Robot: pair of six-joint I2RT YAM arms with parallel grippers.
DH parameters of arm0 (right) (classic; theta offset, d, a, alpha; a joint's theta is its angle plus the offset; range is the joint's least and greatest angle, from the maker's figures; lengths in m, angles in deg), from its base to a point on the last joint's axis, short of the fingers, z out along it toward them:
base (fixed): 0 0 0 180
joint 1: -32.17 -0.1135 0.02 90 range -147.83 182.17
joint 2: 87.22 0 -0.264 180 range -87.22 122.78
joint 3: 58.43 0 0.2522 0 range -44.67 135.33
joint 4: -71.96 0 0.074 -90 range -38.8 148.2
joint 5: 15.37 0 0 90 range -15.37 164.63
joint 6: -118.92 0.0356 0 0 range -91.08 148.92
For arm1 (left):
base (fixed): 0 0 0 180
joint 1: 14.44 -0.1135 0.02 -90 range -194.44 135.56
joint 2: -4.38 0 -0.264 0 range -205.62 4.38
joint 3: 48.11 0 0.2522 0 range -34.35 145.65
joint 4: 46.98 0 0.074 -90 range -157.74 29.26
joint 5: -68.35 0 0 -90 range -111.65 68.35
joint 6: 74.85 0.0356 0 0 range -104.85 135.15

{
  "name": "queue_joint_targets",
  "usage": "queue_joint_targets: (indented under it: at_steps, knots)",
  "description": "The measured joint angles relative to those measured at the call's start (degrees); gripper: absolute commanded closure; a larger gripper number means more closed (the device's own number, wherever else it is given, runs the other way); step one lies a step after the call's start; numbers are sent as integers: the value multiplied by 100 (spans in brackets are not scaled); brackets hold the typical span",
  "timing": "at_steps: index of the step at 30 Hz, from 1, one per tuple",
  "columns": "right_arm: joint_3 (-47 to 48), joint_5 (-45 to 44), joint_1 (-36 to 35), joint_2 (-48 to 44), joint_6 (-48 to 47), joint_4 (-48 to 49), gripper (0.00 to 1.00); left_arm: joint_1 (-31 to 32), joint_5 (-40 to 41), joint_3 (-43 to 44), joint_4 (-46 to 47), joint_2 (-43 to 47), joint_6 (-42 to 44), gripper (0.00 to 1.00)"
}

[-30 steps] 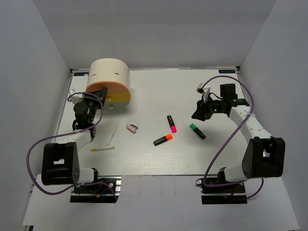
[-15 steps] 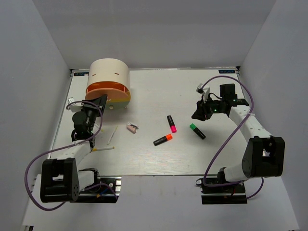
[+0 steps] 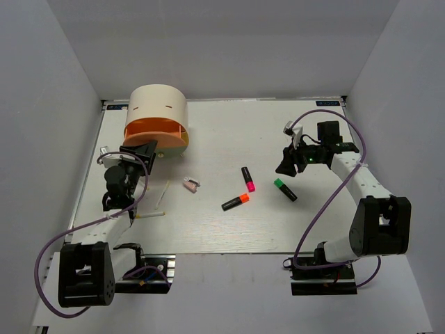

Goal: Sort the stationery into containers
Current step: Open the drawer in the storage box, then pick up the pen from the center of the board.

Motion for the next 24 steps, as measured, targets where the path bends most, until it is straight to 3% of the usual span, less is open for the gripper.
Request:
queue_joint_targets:
  at_steps: [4,10,13,17,19,21,22,23,24]
  knots:
    - [-2,-2,0,0,-15,-2,43,0,-109,46,-452,70,210,17]
    - [-85,-4,0,0,-20,9,43,61,-216,629,-2015,651,1012,19]
    - [-155,-4,0,2,-20,7,43,74,-96,920,-3012,1161,1342,30]
    - [-175,-2,0,2,-17,11,43,81,417,1158,-4452,1711,1635,63]
    - [-175,-2,0,4,-20,13,43,81,675,1222,-5088,1821,1729,71]
    - [-175,-2,0,24,-20,11,43,81,898,1296,-5617,1744,1805,71]
    - [-175,0,0,33,-20,11,43,81,992,1333,-5827,1650,1825,67]
    - [-175,-2,0,42,-20,11,43,81,1078,1355,-5998,1515,1825,57]
    - [-177,0,0,46,-20,11,43,81,1154,1362,-6120,1399,1840,55]
